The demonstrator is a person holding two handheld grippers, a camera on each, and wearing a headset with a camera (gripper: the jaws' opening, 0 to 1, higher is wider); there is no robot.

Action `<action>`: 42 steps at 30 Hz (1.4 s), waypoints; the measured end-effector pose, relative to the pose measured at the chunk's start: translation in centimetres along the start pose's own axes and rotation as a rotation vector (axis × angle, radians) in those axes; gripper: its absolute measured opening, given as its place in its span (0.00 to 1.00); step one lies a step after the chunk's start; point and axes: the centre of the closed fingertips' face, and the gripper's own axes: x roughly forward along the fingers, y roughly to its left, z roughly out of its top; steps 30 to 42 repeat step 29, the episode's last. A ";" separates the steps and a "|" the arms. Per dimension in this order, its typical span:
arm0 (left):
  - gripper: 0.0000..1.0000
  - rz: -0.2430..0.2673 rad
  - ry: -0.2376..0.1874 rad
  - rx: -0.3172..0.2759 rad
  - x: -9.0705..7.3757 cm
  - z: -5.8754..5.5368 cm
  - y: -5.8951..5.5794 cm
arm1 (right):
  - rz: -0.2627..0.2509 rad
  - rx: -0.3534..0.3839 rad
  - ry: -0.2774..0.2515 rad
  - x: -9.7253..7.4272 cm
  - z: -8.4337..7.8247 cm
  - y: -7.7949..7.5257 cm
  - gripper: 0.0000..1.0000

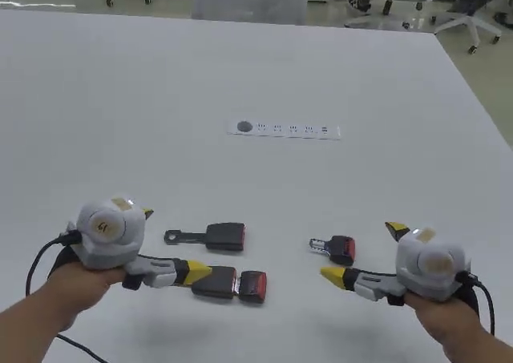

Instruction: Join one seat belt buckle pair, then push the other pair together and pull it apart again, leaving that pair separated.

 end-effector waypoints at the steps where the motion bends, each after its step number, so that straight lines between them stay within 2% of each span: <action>1: 1.00 0.007 0.003 -0.006 -0.3 -0.4 0.0 | -0.004 0.001 -0.010 -0.2 0.1 0.3 1.00; 3: 1.00 0.013 0.013 -0.009 -0.9 -1.0 -0.2 | -0.002 0.017 -0.025 -0.6 0.2 1.1 1.00; 7: 1.00 0.018 -0.022 -0.026 -2.4 -1.8 -0.1 | -0.011 0.009 -0.027 -1.1 0.0 2.3 1.00; 9: 1.00 0.020 -0.056 0.004 -3.3 -1.5 -0.2 | -0.010 0.011 -0.033 -1.4 0.1 2.9 1.00; 10: 1.00 -0.002 -0.074 0.007 -3.7 -1.4 -0.6 | -0.006 0.000 -0.040 -1.6 0.2 3.3 1.00; 12: 1.00 -0.019 -0.067 0.026 -4.5 -1.8 -1.2 | 0.004 -0.036 -0.037 -1.9 0.1 4.1 1.00; 15: 1.00 -0.022 -0.068 0.058 -5.0 -2.3 -1.1 | 0.017 -0.050 -0.025 -2.3 -0.3 4.9 1.00; 17: 1.00 -0.028 -0.065 0.096 -5.7 -2.6 -1.3 | 0.012 -0.056 -0.015 -2.6 -0.6 5.1 1.00; 21: 1.00 -0.029 -0.079 0.083 -6.5 -3.0 -0.9 | 0.010 -0.052 -0.020 -3.3 -0.8 5.6 1.00; 24: 1.00 -0.032 -0.087 0.064 -6.9 -3.1 -1.1 | 0.006 -0.051 -0.016 -3.8 -0.9 5.8 1.00; 29: 1.00 -0.034 -0.095 0.062 -7.2 -3.1 -1.6 | -0.001 -0.052 -0.020 -4.7 -1.2 6.0 1.00; 42: 1.00 -0.034 -0.095 0.062 -7.2 -3.1 -1.6 | -0.001 -0.052 -0.020 -4.7 -1.2 6.0 1.00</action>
